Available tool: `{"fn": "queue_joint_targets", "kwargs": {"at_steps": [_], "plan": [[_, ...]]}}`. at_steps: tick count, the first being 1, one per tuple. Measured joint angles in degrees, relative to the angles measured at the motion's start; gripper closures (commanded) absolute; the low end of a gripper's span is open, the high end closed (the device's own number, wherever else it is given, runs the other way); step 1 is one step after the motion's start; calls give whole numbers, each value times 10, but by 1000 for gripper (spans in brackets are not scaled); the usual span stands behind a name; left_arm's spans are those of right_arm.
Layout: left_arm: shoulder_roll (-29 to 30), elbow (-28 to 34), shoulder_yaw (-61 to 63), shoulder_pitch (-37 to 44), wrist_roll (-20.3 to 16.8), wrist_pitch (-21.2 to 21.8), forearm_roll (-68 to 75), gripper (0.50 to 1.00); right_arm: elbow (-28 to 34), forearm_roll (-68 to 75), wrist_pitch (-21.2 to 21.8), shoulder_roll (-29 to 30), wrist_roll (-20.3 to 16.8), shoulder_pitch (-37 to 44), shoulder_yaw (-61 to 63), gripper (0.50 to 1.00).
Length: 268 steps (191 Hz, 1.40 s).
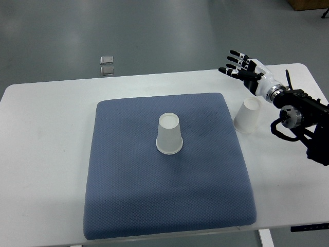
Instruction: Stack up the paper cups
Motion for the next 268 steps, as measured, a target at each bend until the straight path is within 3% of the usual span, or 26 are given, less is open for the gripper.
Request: {"fn": "queue_joint_targets", "kwargs": {"at_steps": [268], "plan": [[0,0,0,0,0,0,-1,500,-14,9,20,-10,0,3,3,581]]}}
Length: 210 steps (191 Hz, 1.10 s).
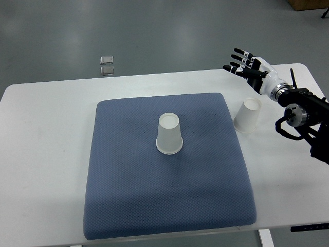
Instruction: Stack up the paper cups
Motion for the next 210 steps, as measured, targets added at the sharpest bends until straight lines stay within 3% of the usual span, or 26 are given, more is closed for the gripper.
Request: {"fn": "queue_joint_targets", "kwargs": {"at_steps": [63,107,153,210], "plan": [[0,0,0,0,0,0,0,500,9,-5,14,-8,0,0,-2,583],[0,0,0,0,0,0,0,500,69,-46,106,-99,2,-1,-5,585],[0,0,0,0,0,0,0,500,105,-274,135,-169,34,16,-15,593],[0,0,0,0,0,0,0,500,147,-569,95,-214,78,23,-37,593]]}}
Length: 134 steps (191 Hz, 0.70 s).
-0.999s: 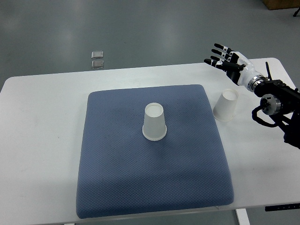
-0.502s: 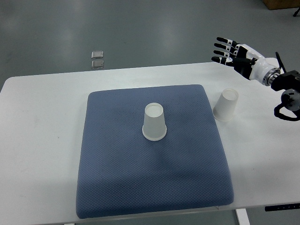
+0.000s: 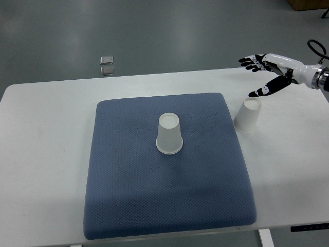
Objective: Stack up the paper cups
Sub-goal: 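Lower the right hand down onto the loose white paper cup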
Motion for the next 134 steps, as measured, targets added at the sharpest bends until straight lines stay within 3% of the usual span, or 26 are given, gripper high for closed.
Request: {"fn": "queue_joint_targets", "kwargs": {"at_steps": [56,134], "plan": [[0,0,0,0,0,0,0,500,7,-138,-37,-5,10,18,-58,593],[0,0,0,0,0,0,0,500,-18,-165,-115,45,3,28,-135,597]]}}
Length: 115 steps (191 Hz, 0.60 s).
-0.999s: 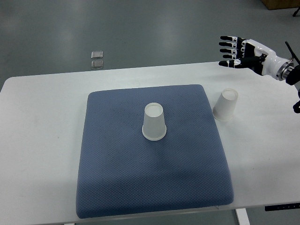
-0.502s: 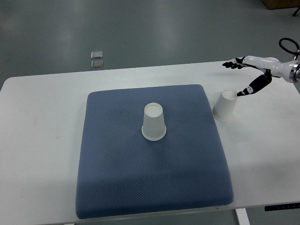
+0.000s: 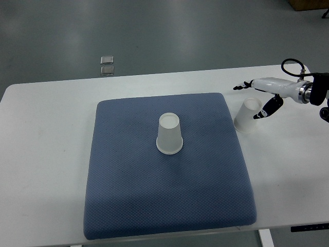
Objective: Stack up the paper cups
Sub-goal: 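Lower the right hand down onto the loose white paper cup, then close the right hand fingers around the white paper cup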
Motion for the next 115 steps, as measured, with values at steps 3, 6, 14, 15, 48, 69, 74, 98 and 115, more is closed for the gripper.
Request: {"fn": "queue_joint_targets", "kwargs": {"at_steps": [3,6,14,15,48,69,74,98,115], "plan": [[0,0,0,0,0,0,0,500,-3,0,-3,2,0,1,-6,597],[0,0,0,0,0,0,0,500,-6,0,-6,4,0,2,-10,597],[0,0,0,0,0,0,0,500,-12,0,-12,7,0,5,-20,599],[0,0,0,0,0,0,0,500,-13,0,-13,7,0,6,-22,599],[0,0,0,0,0,0,0,500,-27,-1,-28,12,0,14,-53,619],[0,0,0,0,0,0,0,500,-31,-8,-29,12,0,15,-57,632],[0,0,0,0,0,0,0,500,-32,-10,-29,12,1,16,-57,638],[0,0,0,0,0,0,0,500,-37,-14,-30,12,1,16,-58,662],[0,0,0,0,0,0,0,500,-38,-15,-30,13,1,16,-58,671]]}}
